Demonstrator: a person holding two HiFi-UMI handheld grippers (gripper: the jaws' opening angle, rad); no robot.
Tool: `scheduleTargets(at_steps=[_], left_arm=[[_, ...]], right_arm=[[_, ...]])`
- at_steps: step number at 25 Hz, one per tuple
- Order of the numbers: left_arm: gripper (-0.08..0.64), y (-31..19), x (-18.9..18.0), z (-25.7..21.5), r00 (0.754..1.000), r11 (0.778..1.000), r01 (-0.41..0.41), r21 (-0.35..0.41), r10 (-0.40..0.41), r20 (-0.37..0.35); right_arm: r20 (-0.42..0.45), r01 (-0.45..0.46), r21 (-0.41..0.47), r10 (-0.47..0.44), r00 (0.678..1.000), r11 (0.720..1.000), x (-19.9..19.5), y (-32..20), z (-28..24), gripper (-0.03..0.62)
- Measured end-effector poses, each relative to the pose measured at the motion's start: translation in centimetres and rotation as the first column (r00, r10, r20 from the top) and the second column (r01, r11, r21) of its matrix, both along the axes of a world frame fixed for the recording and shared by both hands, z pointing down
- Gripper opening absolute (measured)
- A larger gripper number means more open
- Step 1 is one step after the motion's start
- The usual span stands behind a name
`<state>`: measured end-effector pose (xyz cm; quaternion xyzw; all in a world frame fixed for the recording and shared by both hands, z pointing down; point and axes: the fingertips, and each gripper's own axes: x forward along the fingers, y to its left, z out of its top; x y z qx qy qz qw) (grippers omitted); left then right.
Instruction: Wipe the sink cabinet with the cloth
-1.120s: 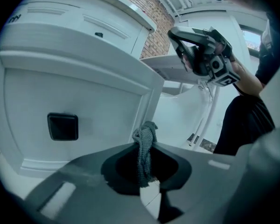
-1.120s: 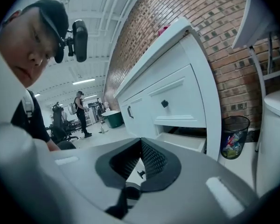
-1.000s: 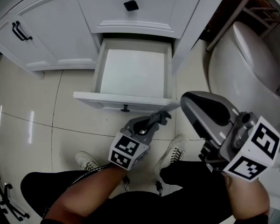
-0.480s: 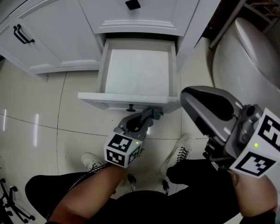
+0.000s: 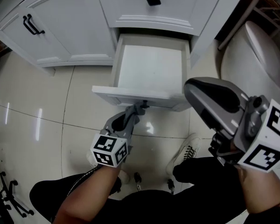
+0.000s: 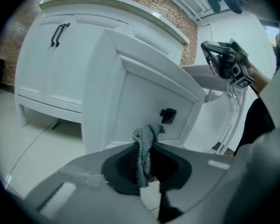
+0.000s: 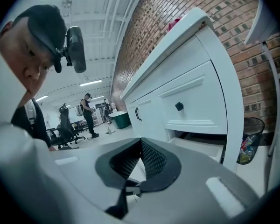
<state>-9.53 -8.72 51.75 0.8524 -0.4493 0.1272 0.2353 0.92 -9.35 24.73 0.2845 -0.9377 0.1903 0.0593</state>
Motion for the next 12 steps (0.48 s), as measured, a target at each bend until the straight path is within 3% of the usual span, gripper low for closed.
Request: scheduleTargets(at_steps=[12], left_arm=[[0.04, -1.3, -8.1, -0.7, 0.981, 0.981, 0.192, 0.012, -0.193, 0.034]], right_arm=[[0.0, -0.011, 0.017, 0.011, 1.0, 1.0, 0.0, 0.3, -0.5, 0.006]])
